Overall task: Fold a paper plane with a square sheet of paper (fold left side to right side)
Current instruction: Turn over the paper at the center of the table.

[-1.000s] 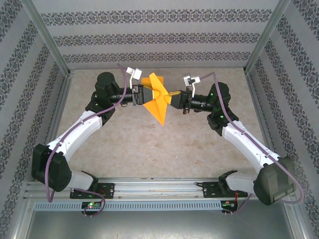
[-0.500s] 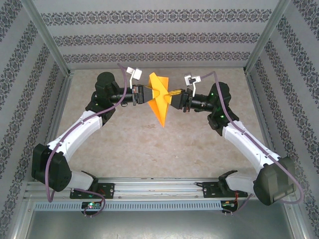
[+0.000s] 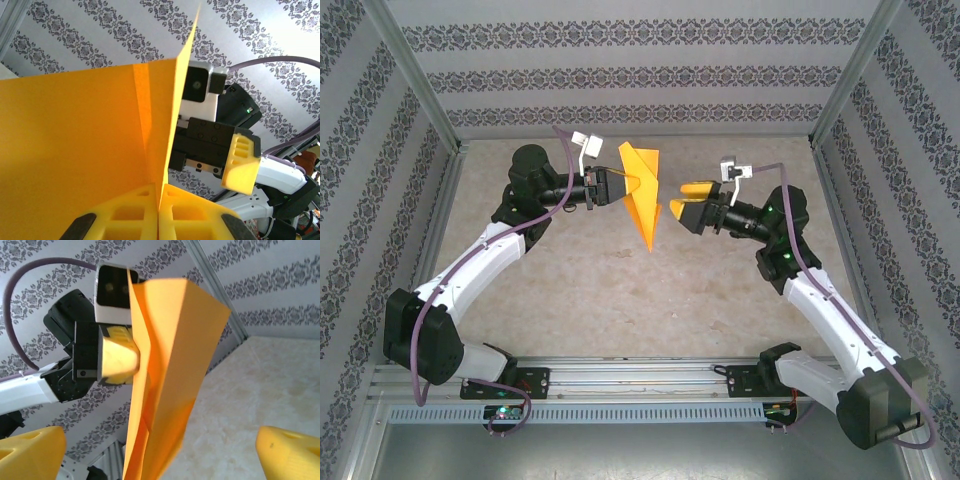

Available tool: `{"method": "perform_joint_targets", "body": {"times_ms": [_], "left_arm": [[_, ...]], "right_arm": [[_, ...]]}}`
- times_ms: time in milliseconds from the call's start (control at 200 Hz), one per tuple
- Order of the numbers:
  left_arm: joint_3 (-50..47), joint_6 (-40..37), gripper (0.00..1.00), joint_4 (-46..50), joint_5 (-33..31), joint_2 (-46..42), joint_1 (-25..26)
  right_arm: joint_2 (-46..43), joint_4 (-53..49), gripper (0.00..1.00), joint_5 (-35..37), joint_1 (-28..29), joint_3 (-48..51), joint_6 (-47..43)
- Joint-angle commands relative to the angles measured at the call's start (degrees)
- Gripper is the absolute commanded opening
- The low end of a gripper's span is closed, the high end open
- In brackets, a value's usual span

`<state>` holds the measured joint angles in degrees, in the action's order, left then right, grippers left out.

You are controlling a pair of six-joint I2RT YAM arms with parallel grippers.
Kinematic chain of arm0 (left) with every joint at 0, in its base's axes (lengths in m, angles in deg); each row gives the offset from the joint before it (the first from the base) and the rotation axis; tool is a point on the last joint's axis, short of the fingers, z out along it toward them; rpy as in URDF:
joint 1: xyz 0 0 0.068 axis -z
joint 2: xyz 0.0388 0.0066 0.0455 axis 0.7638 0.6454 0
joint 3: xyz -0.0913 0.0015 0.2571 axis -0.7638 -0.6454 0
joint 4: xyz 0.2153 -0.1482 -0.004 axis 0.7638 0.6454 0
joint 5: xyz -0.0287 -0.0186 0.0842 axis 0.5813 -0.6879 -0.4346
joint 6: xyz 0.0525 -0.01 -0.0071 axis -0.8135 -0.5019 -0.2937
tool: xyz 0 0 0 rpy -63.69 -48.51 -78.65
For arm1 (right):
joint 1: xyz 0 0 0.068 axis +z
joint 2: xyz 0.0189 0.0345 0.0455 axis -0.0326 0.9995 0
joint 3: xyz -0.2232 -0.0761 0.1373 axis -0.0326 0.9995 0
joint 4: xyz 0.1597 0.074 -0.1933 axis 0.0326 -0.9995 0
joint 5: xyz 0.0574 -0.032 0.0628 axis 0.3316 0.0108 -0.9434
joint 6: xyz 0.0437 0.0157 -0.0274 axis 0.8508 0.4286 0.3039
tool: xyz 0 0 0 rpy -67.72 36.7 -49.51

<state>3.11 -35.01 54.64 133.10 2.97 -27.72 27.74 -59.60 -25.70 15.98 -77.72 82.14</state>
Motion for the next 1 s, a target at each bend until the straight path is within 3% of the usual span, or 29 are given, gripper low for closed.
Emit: {"method": "perform_joint_targets", "body": {"times_ms": [0, 255, 994], "left_arm": [[0.9, 0.3, 0.08, -4.5, -0.1, -0.1, 0.5], [0.9, 0.9, 0.08, -5.8, 0.1, 0.4, 0.7], [0.0, 1.4, 0.08, -6.6, 0.7, 1.1, 1.0]], "right_arm": [[-0.6, -0.2, 0.98, -1.3, 2.0, 1.3, 2.1], [1.5, -0.1, 0.93, -1.4, 6.4, -0.5, 2.7], [7.7, -1.1, 0.28, -2.0, 7.8, -7.7, 4.0]]}}
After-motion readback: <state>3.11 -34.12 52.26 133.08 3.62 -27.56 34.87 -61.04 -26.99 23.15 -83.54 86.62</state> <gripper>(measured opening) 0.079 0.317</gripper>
